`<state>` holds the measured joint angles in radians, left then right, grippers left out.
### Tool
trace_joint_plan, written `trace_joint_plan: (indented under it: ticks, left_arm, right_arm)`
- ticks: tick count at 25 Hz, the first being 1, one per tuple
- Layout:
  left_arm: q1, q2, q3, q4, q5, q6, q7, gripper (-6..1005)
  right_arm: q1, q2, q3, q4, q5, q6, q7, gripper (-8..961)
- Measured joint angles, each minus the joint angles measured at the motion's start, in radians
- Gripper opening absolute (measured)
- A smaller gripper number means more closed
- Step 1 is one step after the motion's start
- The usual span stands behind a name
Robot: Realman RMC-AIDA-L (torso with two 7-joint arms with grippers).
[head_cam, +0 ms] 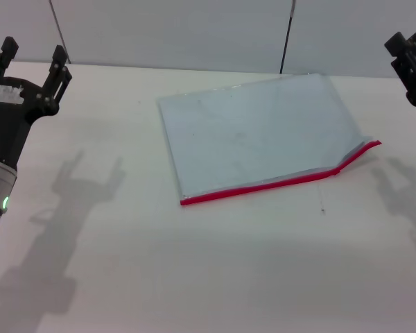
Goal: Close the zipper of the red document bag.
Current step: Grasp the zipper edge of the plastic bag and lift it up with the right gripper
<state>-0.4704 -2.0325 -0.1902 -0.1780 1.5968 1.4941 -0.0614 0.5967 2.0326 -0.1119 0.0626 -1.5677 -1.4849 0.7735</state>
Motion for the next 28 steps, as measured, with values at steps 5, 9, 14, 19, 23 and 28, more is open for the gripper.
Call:
trace_joint_plan:
  ticks: [5,9,14,19,23,28]
  left_arm:
    - [-0.001,0.0,0.0,0.0,0.0,0.0,0.0,771]
    - [-0.001,0.0,0.0,0.0,0.0,0.0,0.0,771]
    - [-0.001,0.0,0.0,0.0,0.0,0.0,0.0,771]
    - [-0.001,0.0,0.0,0.0,0.0,0.0,0.0,771]
    - [-0.001,0.0,0.0,0.0,0.0,0.0,0.0,771]
    - [-0.001,0.0,0.0,0.0,0.0,0.0,0.0,771]
  right_arm:
    - [0.0,0.0,0.0,-0.001,0.0,0.003,-0.035,498]
    - [0.0,0.002,0.006,0.0,0.0,0.003,-0.103,499]
    - [-0.006,0.004,0.044,0.008,0.002,0.005,-0.151,499]
    - [-0.009,0.004,0.047,0.009,0.002,0.005,-0.154,499]
    - [-0.009,0.005,0.048,0.01,0.002,0.005,-0.154,499]
    - [-0.01,0.005,0.049,0.01,0.002,0.005,-0.154,499]
